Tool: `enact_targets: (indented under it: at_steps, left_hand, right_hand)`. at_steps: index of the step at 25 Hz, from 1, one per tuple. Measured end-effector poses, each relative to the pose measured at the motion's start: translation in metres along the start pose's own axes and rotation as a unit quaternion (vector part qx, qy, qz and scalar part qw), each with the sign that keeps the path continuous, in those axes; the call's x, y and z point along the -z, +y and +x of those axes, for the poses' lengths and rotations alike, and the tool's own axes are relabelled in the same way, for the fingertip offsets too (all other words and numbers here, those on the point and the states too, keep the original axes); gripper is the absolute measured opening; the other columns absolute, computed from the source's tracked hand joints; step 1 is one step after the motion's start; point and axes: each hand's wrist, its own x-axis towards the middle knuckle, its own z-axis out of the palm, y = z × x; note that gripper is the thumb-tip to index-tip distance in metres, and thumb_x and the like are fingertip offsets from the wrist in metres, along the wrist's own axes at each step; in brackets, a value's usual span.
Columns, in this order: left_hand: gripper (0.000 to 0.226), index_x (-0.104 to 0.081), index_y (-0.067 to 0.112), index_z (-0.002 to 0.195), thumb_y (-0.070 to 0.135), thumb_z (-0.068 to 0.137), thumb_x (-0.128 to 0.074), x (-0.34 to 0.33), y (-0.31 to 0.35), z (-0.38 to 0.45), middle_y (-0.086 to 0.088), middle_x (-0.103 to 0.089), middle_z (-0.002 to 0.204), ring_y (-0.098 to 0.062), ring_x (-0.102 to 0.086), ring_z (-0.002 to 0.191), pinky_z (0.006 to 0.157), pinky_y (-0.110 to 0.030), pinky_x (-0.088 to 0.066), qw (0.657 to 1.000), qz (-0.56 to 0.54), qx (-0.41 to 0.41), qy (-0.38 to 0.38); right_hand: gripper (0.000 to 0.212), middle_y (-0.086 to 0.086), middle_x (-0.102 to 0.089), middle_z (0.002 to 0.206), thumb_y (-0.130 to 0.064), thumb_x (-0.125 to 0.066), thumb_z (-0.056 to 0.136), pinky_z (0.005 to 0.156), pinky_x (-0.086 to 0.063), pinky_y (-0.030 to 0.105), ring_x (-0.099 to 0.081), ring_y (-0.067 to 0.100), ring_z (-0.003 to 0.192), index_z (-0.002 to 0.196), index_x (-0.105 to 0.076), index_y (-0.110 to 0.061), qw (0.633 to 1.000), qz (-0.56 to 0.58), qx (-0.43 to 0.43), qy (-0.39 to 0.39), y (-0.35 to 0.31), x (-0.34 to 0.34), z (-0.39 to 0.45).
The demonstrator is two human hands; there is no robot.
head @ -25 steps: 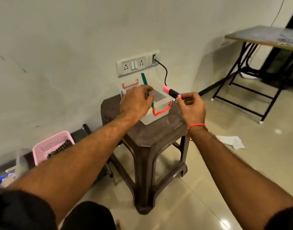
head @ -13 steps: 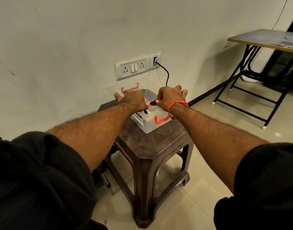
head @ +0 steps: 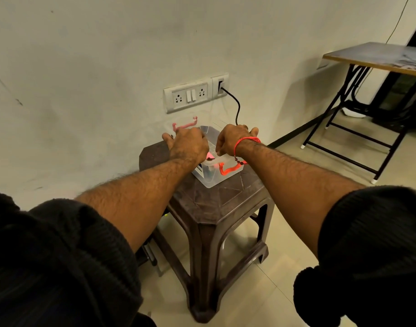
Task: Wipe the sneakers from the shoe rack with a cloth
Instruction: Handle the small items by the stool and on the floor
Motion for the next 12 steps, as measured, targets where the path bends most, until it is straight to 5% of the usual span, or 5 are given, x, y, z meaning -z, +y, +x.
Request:
enact_targets:
  at_steps: [4, 8, 12]
  left_hand:
    - [0.035, -0.069, 0.023, 0.124, 0.044, 0.103, -0.049, 0.004, -0.012, -0.019, -0.001, -0.066, 0.129, -0.023, -0.046, 0.122, 0.096, -0.045, -0.027, 0.99, -0.048, -0.067, 0.113]
    - [0.03, -0.066, 0.024, 0.114, 0.043, 0.101, -0.046, -0.005, -0.009, -0.062, -0.003, -0.064, 0.116, -0.024, -0.052, 0.109, 0.09, -0.044, -0.037, 0.962, -0.078, -0.172, 0.199]
    - [0.018, -0.063, 0.02, 0.112, 0.031, 0.098, -0.057, -0.027, 0.018, -0.123, -0.005, -0.059, 0.105, -0.022, -0.053, 0.099, 0.081, -0.041, -0.049, 0.93, -0.114, -0.31, 0.161]
  right_hand:
    - [0.015, -0.002, -0.07, 0.11, -0.032, -0.065, 0.094, 0.101, -0.028, 0.047, -0.046, 0.026, 0.118, 0.106, -0.074, -0.028, 0.994, 0.023, 0.045, 0.102, 0.016, 0.003, -0.017]
    - [0.018, -0.007, -0.07, 0.109, -0.029, -0.057, 0.098, 0.087, -0.029, 0.036, -0.051, 0.02, 0.106, 0.108, -0.071, -0.025, 0.954, 0.109, 0.077, 0.267, 0.063, -0.001, -0.06]
    - [0.013, -0.004, -0.07, 0.102, -0.025, -0.059, 0.097, 0.084, -0.035, 0.036, -0.053, 0.017, 0.094, 0.103, -0.07, -0.023, 0.935, 0.164, 0.029, 0.312, 0.137, -0.046, -0.117]
